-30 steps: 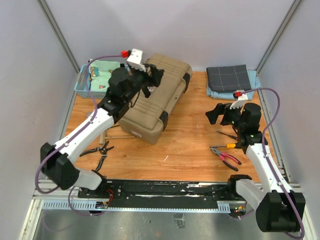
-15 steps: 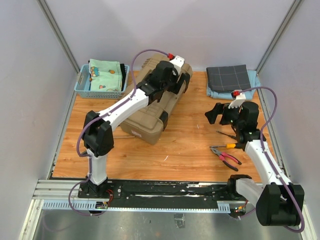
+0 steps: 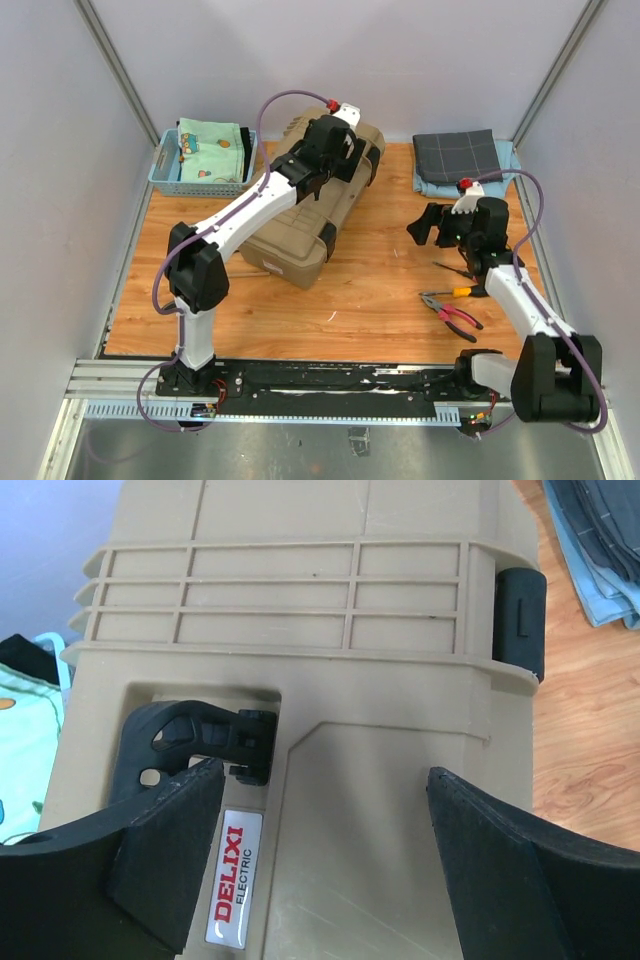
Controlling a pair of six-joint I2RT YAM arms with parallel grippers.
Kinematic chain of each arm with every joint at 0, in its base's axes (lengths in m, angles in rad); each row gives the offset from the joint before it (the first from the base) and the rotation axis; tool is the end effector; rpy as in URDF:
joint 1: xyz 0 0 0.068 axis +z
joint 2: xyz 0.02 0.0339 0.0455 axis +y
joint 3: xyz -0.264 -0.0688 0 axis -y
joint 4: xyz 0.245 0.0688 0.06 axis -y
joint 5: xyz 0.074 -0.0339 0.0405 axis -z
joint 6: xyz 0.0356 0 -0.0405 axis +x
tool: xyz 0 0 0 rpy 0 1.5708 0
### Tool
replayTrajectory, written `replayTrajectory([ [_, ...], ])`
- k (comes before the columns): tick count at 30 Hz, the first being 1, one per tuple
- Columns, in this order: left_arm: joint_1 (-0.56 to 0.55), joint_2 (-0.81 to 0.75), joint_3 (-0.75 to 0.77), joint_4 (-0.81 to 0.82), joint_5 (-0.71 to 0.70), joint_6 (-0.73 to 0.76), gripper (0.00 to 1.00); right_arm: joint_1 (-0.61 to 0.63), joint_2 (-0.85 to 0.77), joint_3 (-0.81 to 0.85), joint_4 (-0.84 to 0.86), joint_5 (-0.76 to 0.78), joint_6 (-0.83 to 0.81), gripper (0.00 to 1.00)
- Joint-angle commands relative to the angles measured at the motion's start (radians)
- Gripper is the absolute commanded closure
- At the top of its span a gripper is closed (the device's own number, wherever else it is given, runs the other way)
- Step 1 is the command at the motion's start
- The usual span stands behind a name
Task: Pack the tool kit
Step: Move the toolbox to the center of the board.
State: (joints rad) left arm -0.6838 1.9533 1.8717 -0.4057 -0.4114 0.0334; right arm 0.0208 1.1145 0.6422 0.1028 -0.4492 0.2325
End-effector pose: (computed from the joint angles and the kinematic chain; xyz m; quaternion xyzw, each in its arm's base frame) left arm 0.3670 -0.2807 0.3483 0.1957 0.8224 0.0046 0.5342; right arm 0.2477 0.0206 0.2542 -0.0402 0.8130 0.2519 0.5234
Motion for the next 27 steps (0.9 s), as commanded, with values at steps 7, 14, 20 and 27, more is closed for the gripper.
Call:
replayTrajectory([
  [7,0.027,0.099,-0.014,-0.2,0.078,-0.064,0.09,0.014,0.228,0.088,0.193,-0.097,0.076,0.02],
  [14,0.058,0.154,-0.009,-0.231,0.168,-0.091,0.09,0.013,0.393,0.153,0.392,-0.192,0.207,0.01],
  [20,0.088,0.159,-0.047,-0.24,0.218,-0.107,0.09,0.013,0.541,0.21,0.632,-0.269,0.395,0.01],
  [27,0.099,0.093,-0.081,-0.239,0.15,-0.066,0.08,0.017,0.819,0.269,1.13,-0.341,0.758,0.01],
])
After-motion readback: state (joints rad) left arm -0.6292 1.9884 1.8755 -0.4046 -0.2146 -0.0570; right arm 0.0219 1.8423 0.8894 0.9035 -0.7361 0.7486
